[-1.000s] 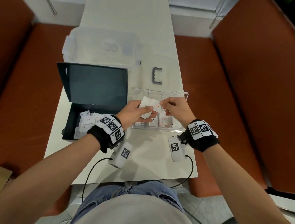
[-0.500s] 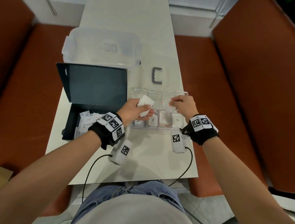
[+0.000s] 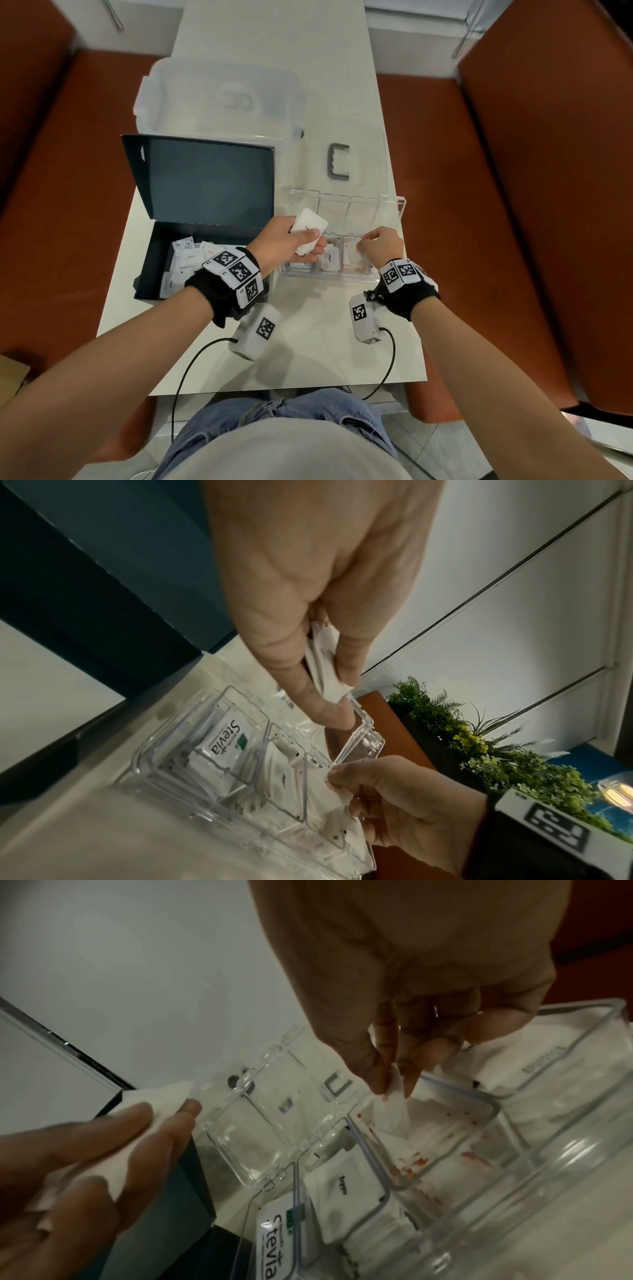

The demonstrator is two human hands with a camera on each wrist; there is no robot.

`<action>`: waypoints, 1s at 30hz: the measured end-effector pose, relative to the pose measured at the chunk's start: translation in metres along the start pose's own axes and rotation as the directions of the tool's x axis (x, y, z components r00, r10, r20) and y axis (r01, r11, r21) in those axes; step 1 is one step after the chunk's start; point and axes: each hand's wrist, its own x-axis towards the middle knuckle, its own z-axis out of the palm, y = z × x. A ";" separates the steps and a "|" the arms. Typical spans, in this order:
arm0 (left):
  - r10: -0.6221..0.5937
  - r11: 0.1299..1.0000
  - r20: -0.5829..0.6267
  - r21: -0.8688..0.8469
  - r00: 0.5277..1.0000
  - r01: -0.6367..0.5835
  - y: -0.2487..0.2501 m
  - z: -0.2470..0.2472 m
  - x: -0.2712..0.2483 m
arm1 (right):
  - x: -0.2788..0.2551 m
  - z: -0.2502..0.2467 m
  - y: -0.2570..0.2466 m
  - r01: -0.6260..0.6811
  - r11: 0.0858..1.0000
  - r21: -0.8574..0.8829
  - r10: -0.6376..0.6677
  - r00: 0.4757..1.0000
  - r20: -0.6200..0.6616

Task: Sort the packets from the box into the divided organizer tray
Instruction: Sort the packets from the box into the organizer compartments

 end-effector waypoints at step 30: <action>-0.021 0.999 0.003 -0.041 1.000 0.021 -0.007 0.001 -0.005 | -0.003 0.005 0.008 0.543 0.458 -0.704 -0.446 0.825 0.346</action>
